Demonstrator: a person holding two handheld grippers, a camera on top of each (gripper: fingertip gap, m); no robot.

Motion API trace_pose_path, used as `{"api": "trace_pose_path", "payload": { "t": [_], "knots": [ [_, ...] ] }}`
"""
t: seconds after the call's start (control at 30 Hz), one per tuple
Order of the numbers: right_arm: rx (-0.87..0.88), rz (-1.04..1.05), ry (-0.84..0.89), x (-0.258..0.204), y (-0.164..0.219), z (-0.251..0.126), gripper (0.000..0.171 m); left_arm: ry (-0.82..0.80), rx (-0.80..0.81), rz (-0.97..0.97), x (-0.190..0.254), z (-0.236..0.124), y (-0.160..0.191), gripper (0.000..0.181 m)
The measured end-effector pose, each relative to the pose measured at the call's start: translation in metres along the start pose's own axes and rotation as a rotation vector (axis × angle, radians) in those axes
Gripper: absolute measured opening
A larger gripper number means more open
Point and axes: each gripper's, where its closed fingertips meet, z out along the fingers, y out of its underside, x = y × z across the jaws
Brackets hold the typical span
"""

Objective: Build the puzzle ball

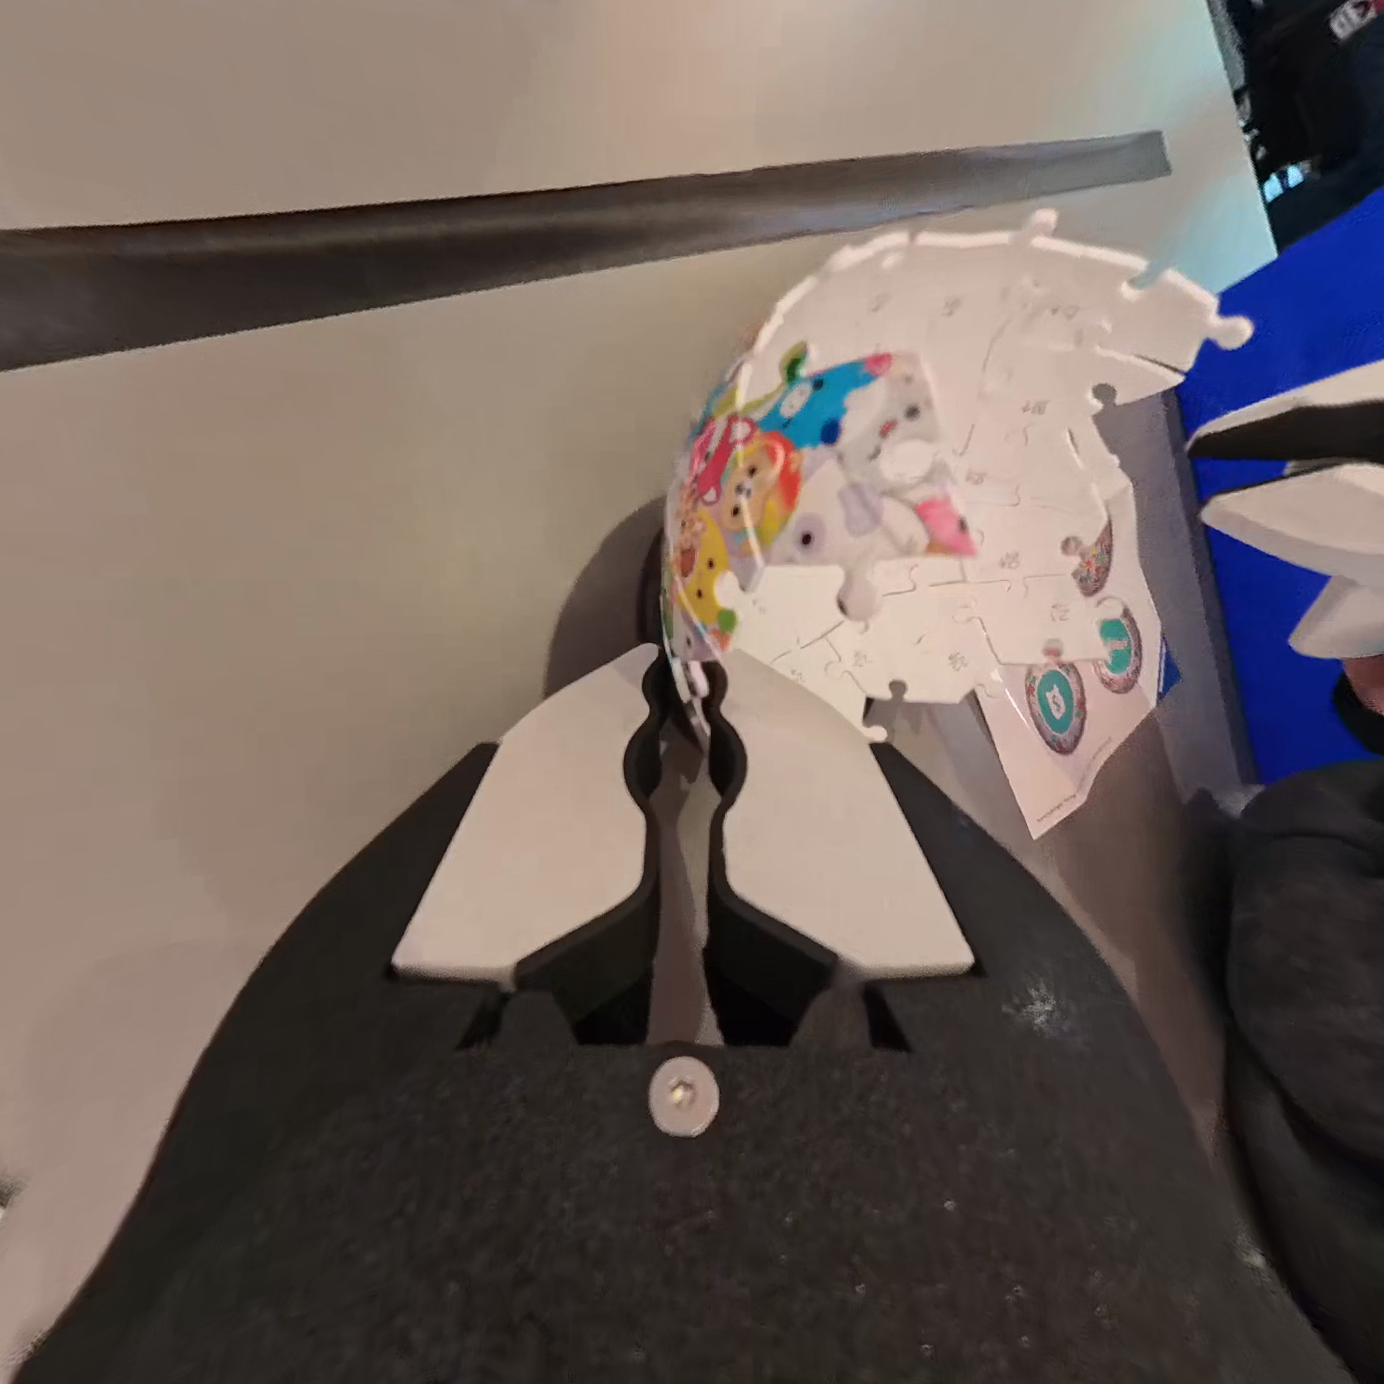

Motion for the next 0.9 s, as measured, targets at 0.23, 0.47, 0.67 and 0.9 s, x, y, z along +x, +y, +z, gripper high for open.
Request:
{"api": "trace_pose_path", "payload": {
  "t": [0.23, 0.47, 0.67, 0.9],
  "knots": [
    [0.098, -0.022, 0.016, -0.021, 0.002, -0.036, 0.020, -0.005, 0.020, 0.021, 0.004, -0.011, -0.009, 0.015],
    [0.219, -0.037, -0.017, -0.051, 0.006, -0.057, 0.021, 0.016, 0.134, 0.010, 0.012, -0.043, -0.029, 0.022],
    [0.265, -0.138, -0.127, -0.094, 0.040, -0.055, 0.023, -0.062, 0.178, 0.267, 0.017, -0.109, -0.033, 0.032],
    [0.249, -0.248, -0.170, -0.120, 0.070, -0.052, 0.021, -0.196, -0.196, 0.652, -0.035, -0.043, 0.038, 0.052]
  ]
}}
